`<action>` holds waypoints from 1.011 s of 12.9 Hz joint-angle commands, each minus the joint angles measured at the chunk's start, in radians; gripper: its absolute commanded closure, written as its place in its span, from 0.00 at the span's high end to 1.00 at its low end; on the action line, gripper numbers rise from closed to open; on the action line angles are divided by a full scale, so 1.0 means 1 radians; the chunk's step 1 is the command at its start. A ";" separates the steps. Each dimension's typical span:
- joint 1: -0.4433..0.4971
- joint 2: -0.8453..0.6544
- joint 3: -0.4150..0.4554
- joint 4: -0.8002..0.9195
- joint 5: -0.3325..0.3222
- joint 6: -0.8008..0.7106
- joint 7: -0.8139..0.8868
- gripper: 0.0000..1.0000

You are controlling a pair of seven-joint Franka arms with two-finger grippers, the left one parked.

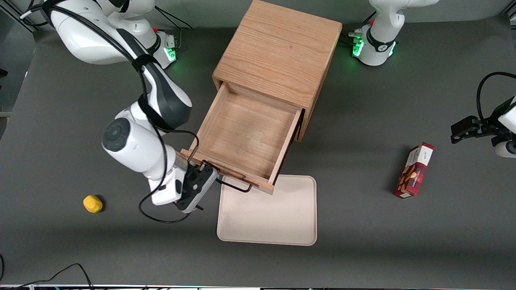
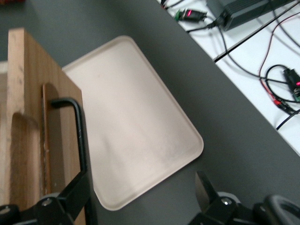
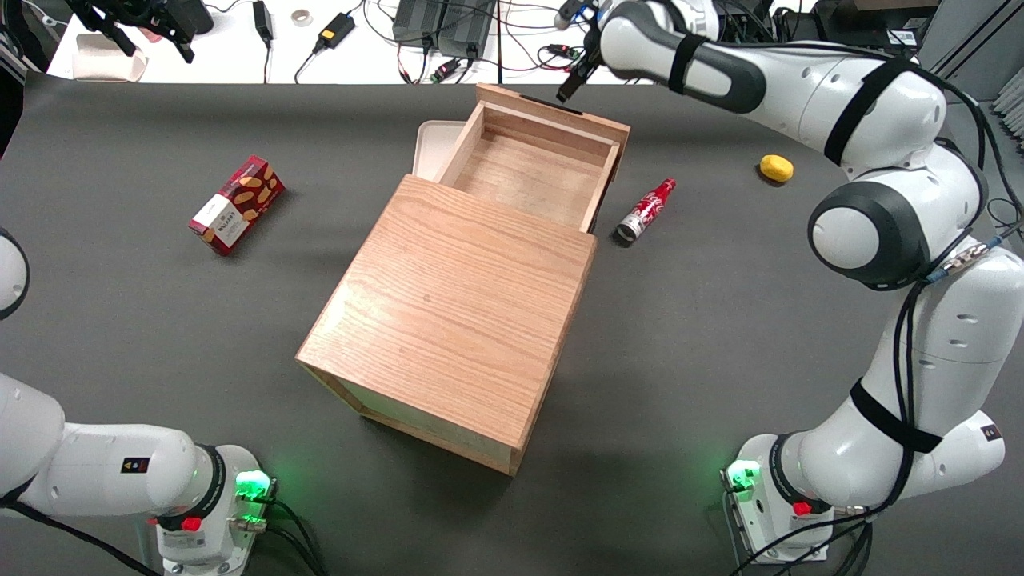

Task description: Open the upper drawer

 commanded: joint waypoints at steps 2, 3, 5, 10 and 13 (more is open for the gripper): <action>-0.028 -0.062 -0.007 0.037 0.074 -0.033 0.006 1.00; -0.051 -0.108 -0.009 0.032 0.074 -0.112 0.008 1.00; -0.099 -0.210 -0.036 0.006 0.064 -0.289 0.078 1.00; -0.180 -0.471 -0.220 -0.156 0.037 -0.613 0.248 1.00; -0.215 -0.654 -0.214 -0.372 -0.080 -0.622 0.507 1.00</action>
